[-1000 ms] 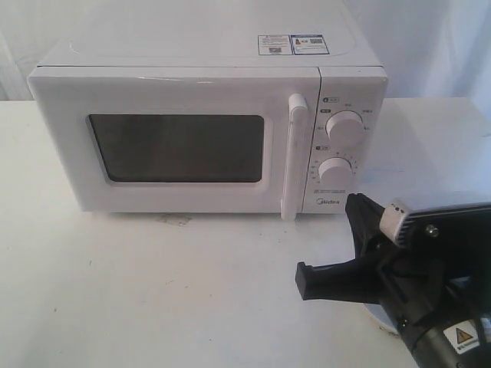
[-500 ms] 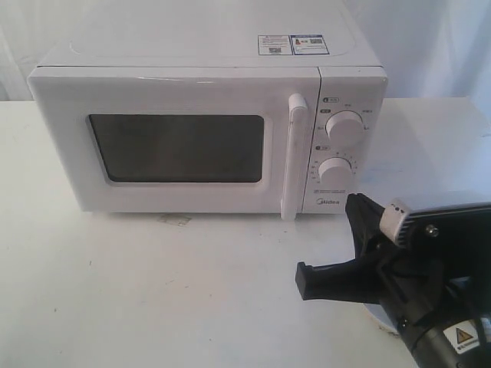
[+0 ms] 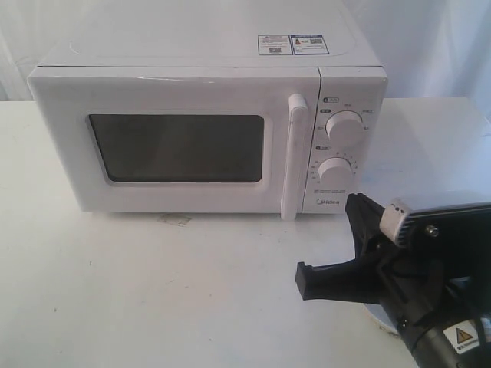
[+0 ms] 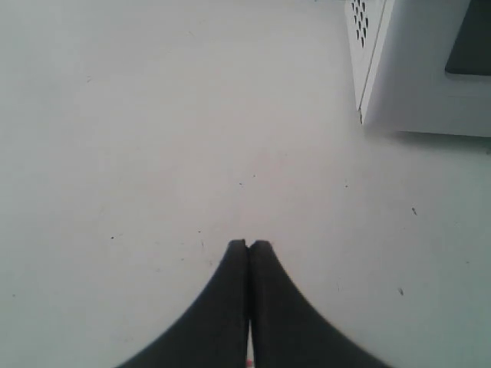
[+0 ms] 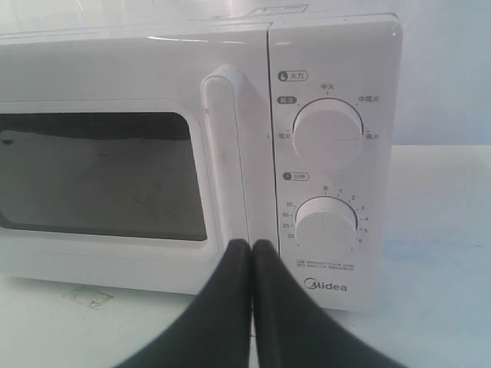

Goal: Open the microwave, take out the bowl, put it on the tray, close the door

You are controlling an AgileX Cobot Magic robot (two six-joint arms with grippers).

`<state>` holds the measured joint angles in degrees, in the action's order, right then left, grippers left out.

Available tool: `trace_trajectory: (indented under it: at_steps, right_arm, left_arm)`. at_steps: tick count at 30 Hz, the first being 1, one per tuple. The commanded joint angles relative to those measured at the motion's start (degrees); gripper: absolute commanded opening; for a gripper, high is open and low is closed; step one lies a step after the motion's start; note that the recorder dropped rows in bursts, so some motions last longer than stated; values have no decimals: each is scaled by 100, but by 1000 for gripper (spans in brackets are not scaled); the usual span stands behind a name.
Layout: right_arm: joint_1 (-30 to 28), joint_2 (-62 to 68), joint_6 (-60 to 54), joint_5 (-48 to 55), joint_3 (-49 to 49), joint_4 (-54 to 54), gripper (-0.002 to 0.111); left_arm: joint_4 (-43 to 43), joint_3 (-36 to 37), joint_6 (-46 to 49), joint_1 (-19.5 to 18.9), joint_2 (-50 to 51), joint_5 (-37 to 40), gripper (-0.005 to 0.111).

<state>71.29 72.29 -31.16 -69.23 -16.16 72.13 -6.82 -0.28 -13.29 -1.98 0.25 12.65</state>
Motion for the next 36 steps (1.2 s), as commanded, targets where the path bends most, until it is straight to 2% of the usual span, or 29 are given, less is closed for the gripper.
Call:
trace_trajectory:
  at_steps: [1,36]
  right_arm:
    - [8,-35,-52,-73,26,25,0]
    - [8,-35,0,-73,26,36,0]
  left_arm:
    - [20,28,10,-18,-25,23,0]
    - [20,28,10,-18,-25,23,0]
